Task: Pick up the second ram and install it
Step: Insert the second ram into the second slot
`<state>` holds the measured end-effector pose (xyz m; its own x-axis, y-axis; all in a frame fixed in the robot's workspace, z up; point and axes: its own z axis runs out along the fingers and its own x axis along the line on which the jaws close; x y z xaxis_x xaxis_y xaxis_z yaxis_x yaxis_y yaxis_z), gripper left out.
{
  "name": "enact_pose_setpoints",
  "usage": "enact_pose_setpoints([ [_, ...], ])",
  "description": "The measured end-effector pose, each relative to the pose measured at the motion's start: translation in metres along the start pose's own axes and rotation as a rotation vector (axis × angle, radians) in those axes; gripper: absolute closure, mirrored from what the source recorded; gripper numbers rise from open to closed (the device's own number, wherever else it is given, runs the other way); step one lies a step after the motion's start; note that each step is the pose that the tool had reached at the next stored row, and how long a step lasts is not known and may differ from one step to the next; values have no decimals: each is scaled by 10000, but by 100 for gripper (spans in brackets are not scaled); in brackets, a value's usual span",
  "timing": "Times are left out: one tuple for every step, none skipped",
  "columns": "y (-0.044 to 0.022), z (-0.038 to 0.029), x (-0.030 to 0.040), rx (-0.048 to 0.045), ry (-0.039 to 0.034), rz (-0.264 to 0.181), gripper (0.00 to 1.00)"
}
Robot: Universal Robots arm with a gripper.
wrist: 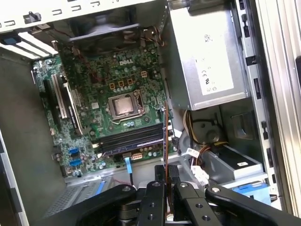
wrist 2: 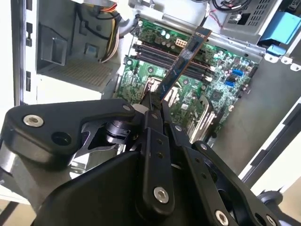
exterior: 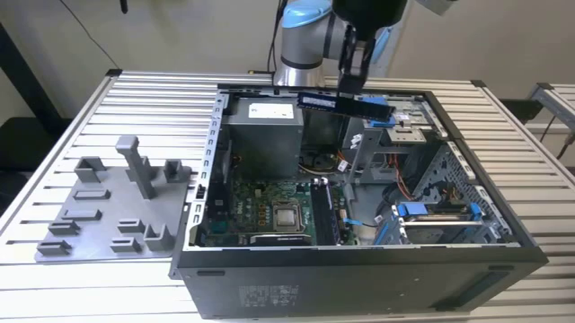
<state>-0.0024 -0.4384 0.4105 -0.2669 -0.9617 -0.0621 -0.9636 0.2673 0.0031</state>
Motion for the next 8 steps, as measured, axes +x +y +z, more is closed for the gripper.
enact_pose_setpoints([
  [0, 0, 0, 7, 0, 107, 86],
  [0, 0, 1, 14, 0, 217, 86],
  [0, 0, 1, 20, -1, 331, 86],
  [0, 0, 1, 27, -1, 437, 86],
  [0, 1, 1, 34, -1, 551, 86],
  [0, 1, 1, 42, -3, 673, 86],
  [0, 2, 1, 49, -3, 787, 86],
  [0, 2, 1, 57, -2, 906, 86],
])
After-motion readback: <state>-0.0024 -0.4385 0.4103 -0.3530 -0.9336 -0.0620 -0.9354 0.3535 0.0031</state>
